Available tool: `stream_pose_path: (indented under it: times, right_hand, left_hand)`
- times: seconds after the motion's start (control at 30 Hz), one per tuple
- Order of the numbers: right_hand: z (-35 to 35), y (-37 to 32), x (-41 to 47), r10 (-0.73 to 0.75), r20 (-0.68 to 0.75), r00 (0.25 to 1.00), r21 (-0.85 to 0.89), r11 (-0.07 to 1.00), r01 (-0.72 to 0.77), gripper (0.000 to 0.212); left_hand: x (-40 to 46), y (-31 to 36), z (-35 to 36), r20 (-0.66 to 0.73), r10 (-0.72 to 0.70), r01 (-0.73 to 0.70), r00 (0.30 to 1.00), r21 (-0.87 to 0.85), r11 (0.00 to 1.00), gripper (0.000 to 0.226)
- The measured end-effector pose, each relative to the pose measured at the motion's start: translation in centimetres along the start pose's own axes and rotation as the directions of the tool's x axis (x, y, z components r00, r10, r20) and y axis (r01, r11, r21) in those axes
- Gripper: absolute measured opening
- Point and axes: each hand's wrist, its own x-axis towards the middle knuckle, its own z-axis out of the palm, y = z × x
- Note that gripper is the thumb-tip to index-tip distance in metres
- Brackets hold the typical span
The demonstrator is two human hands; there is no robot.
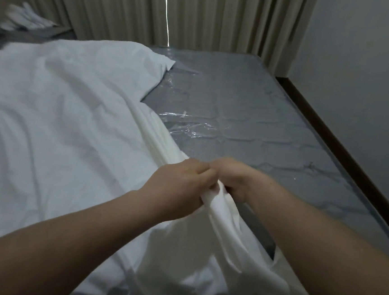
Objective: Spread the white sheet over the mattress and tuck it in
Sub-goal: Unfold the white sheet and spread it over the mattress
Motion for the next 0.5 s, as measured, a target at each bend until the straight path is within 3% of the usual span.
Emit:
stream_pose_path:
  times: [0.03,0.1,0.17,0.23,0.27,0.33,0.4,0.43,0.47,0.5]
  right_hand:
    - [0.0,-0.1,-0.1,-0.061,-0.038,0.997,-0.035,0.998,0.060,0.012]
    - [-1.2,-0.6,-0.6,-0.214,-0.161,0.964,-0.313,0.937,0.156,0.013]
    - [-4.2,-1.2,-1.6,-0.355,-0.228,0.907,-0.663,0.738,0.122,0.020]
    - [-8.2,-2.2,-3.2,-0.453,-0.327,0.829,-0.843,0.537,-0.040,0.021]
    - [-10.5,-2.6,-4.3,-0.491,-0.410,0.769,-0.843,0.526,-0.114,0.020]
    - [-14.8,-3.1,-7.4,-0.565,-0.583,0.584,-0.774,0.606,-0.185,0.026]
    - [-18.3,-2.7,-10.3,-0.626,-0.719,0.302,-0.682,0.718,-0.138,0.033]
    - [-19.3,-2.1,-11.4,-0.624,-0.756,0.198,-0.649,0.754,-0.099,0.034]
    - [-19.4,-1.6,-11.8,-0.605,-0.778,0.168,-0.621,0.781,-0.062,0.033]
    - [-19.4,-0.7,-11.4,-0.554,-0.810,0.194,-0.569,0.822,-0.027,0.035]
  left_hand:
    - [-0.4,0.1,0.2,0.035,-0.052,0.052,0.998,-0.013,0.999,0.033]
    - [-0.8,0.1,0.6,0.152,-0.159,0.172,0.976,-0.075,0.982,0.049]
    - [-1.0,-0.1,1.0,0.308,-0.214,0.248,0.927,-0.077,0.966,0.062]
    - [-1.2,-0.5,1.5,0.459,-0.249,0.276,0.853,0.008,0.961,0.055]
    - [-1.5,-0.6,1.8,0.502,-0.272,0.284,0.821,0.055,0.957,0.047]
    - [-2.1,-0.7,2.2,0.491,-0.304,0.292,0.816,0.102,0.951,0.037]
    - [-2.5,-0.7,2.1,0.467,-0.284,0.262,0.837,0.112,0.958,0.032]
    - [-2.5,-0.5,1.9,0.479,-0.275,0.246,0.834,0.124,0.961,0.030]
    - [-2.6,-0.6,1.7,0.500,-0.272,0.233,0.822,0.139,0.962,0.028]
    - [-2.6,-0.5,1.6,0.526,-0.271,0.220,0.807,0.158,0.963,0.027]
